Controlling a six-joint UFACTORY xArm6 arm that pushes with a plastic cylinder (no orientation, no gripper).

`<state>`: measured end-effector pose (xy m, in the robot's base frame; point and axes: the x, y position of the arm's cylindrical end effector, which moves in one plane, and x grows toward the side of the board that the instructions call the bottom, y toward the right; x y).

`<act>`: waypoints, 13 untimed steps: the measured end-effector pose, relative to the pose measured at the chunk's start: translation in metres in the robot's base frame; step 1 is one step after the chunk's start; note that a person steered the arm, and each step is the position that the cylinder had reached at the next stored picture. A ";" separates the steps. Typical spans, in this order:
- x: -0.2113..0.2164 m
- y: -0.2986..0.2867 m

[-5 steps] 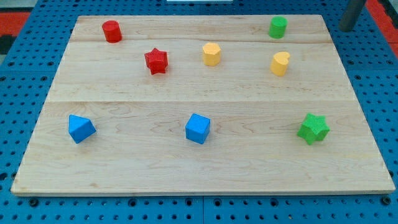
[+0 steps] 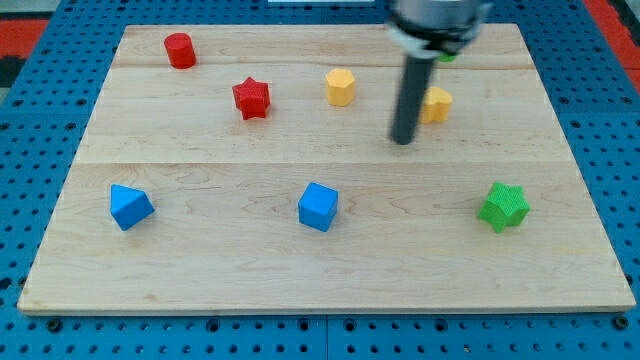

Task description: Move the red circle towards the center of the board

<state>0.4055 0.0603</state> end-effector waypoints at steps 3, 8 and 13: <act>-0.070 -0.146; -0.072 -0.194; -0.213 -0.223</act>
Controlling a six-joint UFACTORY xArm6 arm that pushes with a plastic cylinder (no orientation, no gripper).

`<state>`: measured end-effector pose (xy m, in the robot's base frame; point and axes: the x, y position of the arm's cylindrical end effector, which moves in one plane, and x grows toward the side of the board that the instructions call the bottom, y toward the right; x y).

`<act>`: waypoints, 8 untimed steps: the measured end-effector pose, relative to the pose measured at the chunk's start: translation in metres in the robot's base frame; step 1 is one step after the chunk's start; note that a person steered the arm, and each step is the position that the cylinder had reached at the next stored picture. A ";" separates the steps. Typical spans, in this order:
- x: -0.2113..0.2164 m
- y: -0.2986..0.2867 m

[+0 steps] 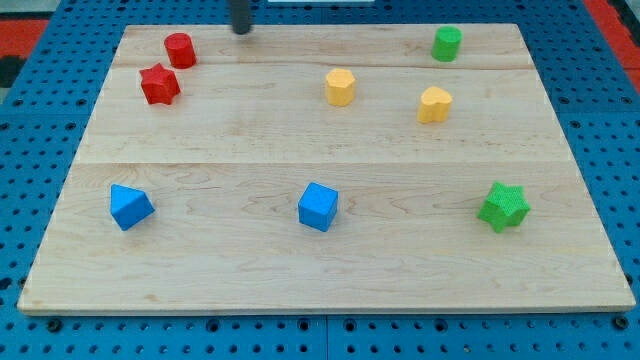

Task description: Move the red circle towards the center of the board

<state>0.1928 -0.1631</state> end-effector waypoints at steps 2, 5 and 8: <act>0.030 -0.048; 0.117 0.068; 0.172 -0.010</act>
